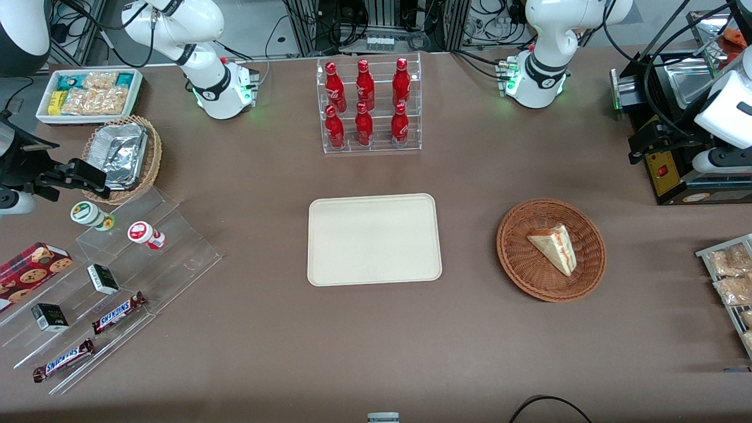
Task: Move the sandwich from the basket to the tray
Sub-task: 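Move the left gripper over the wrapped sandwich in the wicker basket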
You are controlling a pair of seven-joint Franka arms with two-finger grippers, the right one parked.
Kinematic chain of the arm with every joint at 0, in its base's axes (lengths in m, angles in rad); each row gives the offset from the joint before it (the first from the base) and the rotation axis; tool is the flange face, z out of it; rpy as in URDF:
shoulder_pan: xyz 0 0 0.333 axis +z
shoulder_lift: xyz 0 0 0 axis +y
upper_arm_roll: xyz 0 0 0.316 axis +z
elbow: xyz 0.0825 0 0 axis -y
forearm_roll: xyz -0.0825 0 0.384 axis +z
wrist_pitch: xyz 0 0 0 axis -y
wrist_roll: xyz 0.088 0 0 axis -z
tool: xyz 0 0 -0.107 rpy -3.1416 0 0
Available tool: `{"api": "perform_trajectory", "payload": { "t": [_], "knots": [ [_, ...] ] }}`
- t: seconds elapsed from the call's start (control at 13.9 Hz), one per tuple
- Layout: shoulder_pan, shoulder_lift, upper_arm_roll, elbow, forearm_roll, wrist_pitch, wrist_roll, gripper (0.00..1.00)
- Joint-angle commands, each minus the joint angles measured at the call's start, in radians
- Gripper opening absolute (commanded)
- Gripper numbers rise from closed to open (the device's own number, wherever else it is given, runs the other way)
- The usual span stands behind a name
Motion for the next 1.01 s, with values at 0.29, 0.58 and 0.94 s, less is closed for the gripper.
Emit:
{"api": "perform_trajectory", "payload": {
  "t": [0.29,0.58,0.94],
  "knots": [
    [0.009,-0.006,-0.007,0.003,0.010,-0.019,0.007,1.00],
    [0.007,0.013,-0.023,-0.123,0.013,0.101,-0.031,1.00],
    [0.007,0.004,-0.055,-0.376,0.015,0.400,-0.284,1.00]
  ]
}}
